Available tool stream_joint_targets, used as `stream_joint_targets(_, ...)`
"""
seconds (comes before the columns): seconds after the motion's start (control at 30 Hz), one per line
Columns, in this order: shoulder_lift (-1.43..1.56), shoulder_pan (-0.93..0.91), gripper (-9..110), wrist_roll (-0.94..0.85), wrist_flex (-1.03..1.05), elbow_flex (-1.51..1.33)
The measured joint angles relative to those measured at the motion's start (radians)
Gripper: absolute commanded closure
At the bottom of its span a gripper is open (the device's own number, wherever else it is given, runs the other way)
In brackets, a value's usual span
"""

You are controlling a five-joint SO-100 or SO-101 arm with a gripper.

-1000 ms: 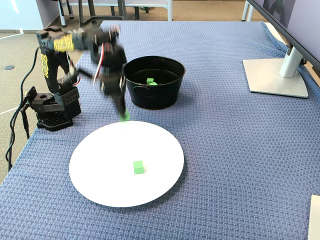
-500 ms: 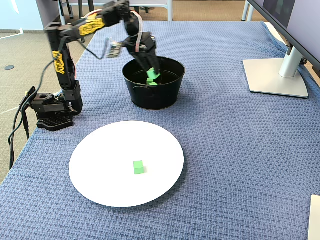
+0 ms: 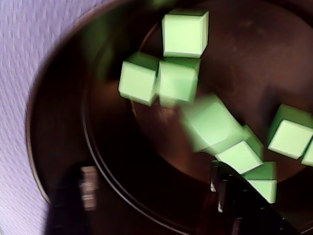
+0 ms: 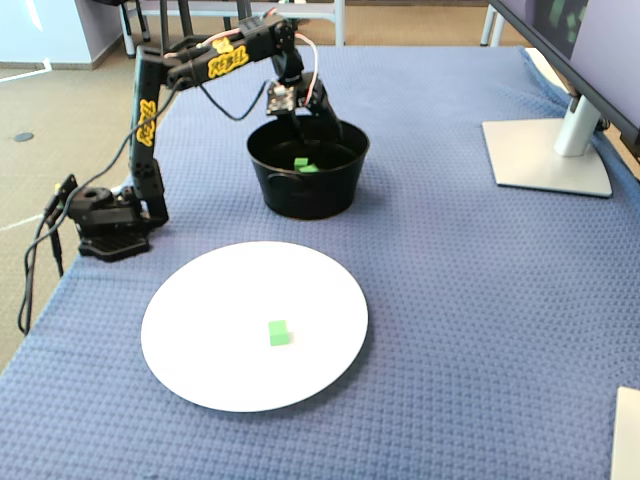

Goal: Pick up the green cubes from the white plate and place them in the black recipient

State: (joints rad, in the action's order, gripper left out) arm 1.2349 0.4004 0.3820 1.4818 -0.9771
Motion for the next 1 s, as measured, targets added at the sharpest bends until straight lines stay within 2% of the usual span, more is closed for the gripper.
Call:
stream_joint_targets(0.2, 0.083, -0.078, 77, -0.227, 0.000, -0.002)
stream_joint_targets(0.37, 0.212, -0.304, 75, -0.502, 0.032, 0.000)
stream_joint_targets(0.53, 0.265, -0.515, 81, -0.834, 0.032, -0.051)
stream_joint_targets(0.67, 0.279, -0.719, 81, -1.078, -0.103, -0.221)
stream_joint_targets(0.8, 0.278, -0.848, 82, -1.261, -0.301, -0.400)
stream_joint_targets(1.0, 0.216, -0.954, 82, -1.362, -0.532, -0.560)
